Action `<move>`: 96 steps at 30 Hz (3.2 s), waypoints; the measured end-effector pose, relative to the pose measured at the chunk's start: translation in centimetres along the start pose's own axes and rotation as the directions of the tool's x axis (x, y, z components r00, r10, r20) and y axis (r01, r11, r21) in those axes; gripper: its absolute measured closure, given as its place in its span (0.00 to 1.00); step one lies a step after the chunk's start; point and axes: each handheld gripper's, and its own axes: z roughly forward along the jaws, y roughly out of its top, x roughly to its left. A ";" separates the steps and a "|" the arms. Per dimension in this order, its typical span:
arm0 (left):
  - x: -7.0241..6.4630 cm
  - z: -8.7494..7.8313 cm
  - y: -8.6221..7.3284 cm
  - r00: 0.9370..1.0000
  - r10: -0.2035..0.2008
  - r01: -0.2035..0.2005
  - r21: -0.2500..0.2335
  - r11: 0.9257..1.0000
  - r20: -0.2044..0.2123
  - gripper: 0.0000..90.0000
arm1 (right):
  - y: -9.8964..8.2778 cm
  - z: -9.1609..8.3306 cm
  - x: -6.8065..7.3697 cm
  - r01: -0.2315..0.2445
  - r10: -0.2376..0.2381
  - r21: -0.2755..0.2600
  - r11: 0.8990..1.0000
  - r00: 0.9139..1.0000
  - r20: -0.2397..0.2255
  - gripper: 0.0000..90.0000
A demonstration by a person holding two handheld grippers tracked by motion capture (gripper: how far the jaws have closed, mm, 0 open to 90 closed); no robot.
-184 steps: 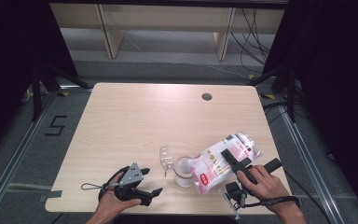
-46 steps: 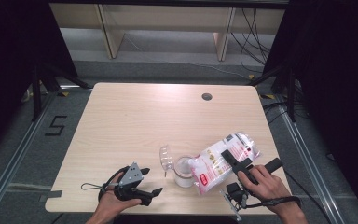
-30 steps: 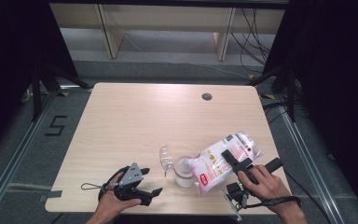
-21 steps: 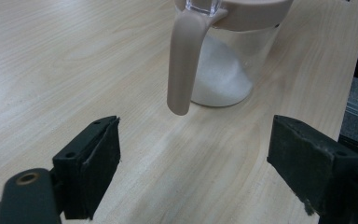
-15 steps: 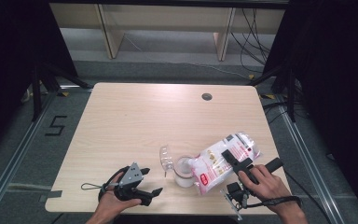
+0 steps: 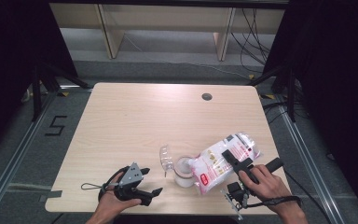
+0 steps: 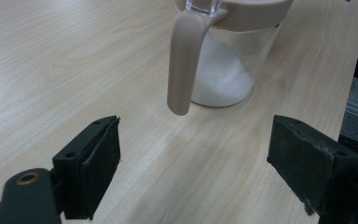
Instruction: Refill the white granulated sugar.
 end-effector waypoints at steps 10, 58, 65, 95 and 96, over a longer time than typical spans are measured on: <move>-0.1 0.0 0.0 1.000 -0.004 0.004 -0.005 1.000 0.000 0.18 | 0.0 0.0 0.0 0.005 -0.005 -0.003 1.000 1.000 -0.001 0.79; 0.0 0.0 0.0 1.000 -0.003 0.003 -0.005 1.000 -0.001 0.18 | 0.0 -0.1 -0.2 0.007 -0.007 0.002 1.000 1.000 -0.009 0.79; 0.0 0.0 0.0 1.000 0.000 0.000 0.002 1.000 0.001 0.18 | 0.1 -0.2 -0.3 0.021 -0.021 0.003 1.000 1.000 0.005 0.79; 0.0 0.0 0.0 1.000 -0.004 0.004 -0.001 1.000 0.005 0.18 | 0.1 -0.5 -0.3 -0.003 0.003 0.019 1.000 1.000 0.006 0.79; 0.0 0.0 0.0 1.000 -0.001 0.001 0.000 1.000 0.000 0.18 | 0.1 -0.5 -0.3 -0.001 0.001 0.018 1.000 1.000 0.007 0.79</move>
